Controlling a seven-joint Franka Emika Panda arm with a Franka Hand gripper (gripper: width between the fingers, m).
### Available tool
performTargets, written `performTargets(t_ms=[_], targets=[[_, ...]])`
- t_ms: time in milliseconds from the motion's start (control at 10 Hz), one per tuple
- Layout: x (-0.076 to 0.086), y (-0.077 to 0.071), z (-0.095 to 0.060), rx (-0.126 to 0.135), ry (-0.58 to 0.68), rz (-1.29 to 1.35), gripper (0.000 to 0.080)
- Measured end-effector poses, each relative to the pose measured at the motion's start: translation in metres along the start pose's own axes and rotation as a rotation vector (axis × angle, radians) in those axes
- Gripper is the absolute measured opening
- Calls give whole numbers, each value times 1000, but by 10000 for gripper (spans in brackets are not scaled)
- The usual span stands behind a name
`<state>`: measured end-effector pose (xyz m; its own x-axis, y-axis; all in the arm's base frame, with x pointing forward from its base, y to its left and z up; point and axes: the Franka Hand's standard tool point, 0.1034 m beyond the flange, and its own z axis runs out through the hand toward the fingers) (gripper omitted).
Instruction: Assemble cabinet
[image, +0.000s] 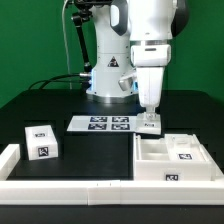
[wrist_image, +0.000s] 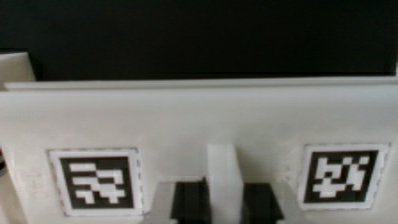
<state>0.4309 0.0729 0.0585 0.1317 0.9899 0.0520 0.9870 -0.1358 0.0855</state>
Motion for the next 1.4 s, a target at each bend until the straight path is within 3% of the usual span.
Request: performTargets(t_ms=[800,1100,1400], targets=[[-1,11,0,-9,2,7,68],[0,10,4,-1,2,-10,68],[2,20,2,-14,5,-53,68]])
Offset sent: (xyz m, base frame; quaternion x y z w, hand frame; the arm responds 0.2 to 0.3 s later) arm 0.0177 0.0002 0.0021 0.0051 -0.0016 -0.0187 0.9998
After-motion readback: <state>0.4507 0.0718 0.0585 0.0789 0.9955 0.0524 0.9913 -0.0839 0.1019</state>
